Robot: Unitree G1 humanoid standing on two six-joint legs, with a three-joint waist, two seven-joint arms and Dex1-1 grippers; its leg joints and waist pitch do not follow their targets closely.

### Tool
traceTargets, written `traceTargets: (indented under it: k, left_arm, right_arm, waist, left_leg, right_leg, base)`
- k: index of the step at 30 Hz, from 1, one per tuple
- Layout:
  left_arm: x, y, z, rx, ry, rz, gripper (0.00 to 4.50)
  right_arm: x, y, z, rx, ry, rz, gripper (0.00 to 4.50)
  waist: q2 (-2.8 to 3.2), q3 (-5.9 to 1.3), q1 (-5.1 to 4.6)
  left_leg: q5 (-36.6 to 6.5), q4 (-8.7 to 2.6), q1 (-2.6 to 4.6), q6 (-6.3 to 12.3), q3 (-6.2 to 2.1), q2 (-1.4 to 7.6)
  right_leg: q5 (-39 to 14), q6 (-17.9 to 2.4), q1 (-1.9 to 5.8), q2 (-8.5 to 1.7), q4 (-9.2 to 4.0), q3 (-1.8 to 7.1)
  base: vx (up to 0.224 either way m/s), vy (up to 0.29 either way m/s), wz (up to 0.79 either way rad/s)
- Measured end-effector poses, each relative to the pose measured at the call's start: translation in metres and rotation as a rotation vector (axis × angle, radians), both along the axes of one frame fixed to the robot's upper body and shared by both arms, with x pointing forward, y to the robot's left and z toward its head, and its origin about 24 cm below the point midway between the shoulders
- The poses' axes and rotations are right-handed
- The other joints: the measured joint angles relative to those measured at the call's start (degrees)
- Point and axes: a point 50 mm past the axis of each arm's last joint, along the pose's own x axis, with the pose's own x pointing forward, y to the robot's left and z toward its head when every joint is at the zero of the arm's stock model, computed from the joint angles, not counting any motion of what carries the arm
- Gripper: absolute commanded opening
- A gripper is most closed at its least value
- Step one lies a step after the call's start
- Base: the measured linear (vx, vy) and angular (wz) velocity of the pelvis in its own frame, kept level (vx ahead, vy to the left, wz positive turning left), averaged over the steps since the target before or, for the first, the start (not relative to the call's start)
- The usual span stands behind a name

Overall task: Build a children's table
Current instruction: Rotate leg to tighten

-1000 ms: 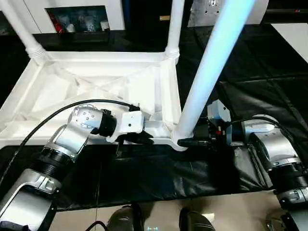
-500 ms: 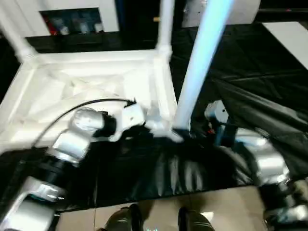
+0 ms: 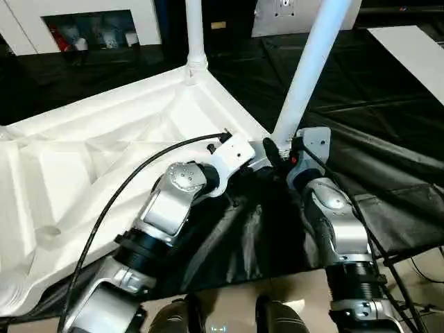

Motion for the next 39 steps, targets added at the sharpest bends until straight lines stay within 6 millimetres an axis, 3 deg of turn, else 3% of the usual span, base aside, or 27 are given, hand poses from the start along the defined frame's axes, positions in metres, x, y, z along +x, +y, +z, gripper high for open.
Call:
traceTargets:
  k: [6, 10, 17, 22, 27, 31, 39]
  left_arm:
    - [-0.001, 0.016, 0.002, 0.035, -0.02, -0.061, 0.0]
    - [-0.002, 0.037, 0.003, 0.068, -0.023, -0.136, 0.0]
    - [-0.006, 0.063, 0.002, 0.137, -0.011, -0.322, 0.0]
    - [-0.009, 0.074, 0.001, 0.16, 0.018, -0.446, 0.0]
    - [-0.01, 0.079, 0.002, 0.194, 0.04, -0.519, 0.0]
    - [-0.01, 0.079, 0.001, 0.207, 0.039, -0.556, 0.0]
    - [-0.009, 0.079, 0.001, 0.208, 0.036, -0.581, 0.0]
  right_arm:
    - [-0.003, -0.014, 0.003, -0.08, -0.03, 0.172, 4.01]
    - [-0.006, -0.034, 0.013, -0.185, -0.091, 0.331, 4.45]
    - [-0.011, -0.046, 0.019, -0.268, -0.071, 0.649, 4.45]
    - [-0.017, -0.049, 0.018, -0.259, -0.028, 0.857, 4.45]
    - [-0.015, -0.046, 0.024, -0.25, -0.029, 0.958, 3.77]
    - [-0.015, -0.045, 0.024, -0.237, -0.019, 1.006, 3.58]
    - [-0.018, -0.041, 0.019, -0.224, 0.01, 1.09, 2.76]
  waist:
    - [0.0, 0.0, -0.06]
    - [0.02, 0.01, -0.02]
    - [0.01, 0.01, 0.56]
    - [0.0, 0.0, 1.84]
    - [-0.04, -0.01, 2.25]
    - [-0.08, -0.03, 2.67]
    - [-0.12, -0.05, 2.96]
  left_leg:
    - [0.11, -0.4, -0.05, 0.02, -0.03, 0.06]
    - [0.22, -0.41, -0.08, 0.16, -0.04, 0.15]
    - [0.22, -0.14, -0.07, 0.17, -0.03, 0.15]
    - [0.22, 0.02, -0.02, 0.18, -0.03, 0.15]
    - [0.21, 0.3, 0.0, 0.14, -0.03, 0.15]
    - [0.19, 0.43, 0.02, 0.08, -0.03, 0.15]
    - [0.2, 0.5, 0.01, 0.1, -0.03, 0.15]
  right_leg:
    - [0.37, 0.12, -0.28, 0.01, 0.11, -0.18]
    - [0.37, 0.13, -0.36, 0.07, 0.16, -0.25]
    - [0.38, 0.09, -0.17, 0.05, 0.19, -0.25]
    - [0.39, 0.07, -0.13, 0.03, 0.41, -0.25]
    - [0.31, -0.06, -0.19, -0.04, 0.91, -0.23]
    - [0.31, -0.05, -0.17, -0.05, 1.0, -0.2]
    - [0.31, -0.06, -0.16, -0.05, 1.07, -0.17]
  base:
    - [0.0, 0.0, 0.0]
    - [0.0, 0.0, 0.0]
    - [0.0, 0.0, 0.0]
    - [0.0, 0.0, 0.0]
    - [0.0, 0.0, 0.0]
    - [0.0, 0.0, 0.0]
    - [0.0, 0.0, 0.0]
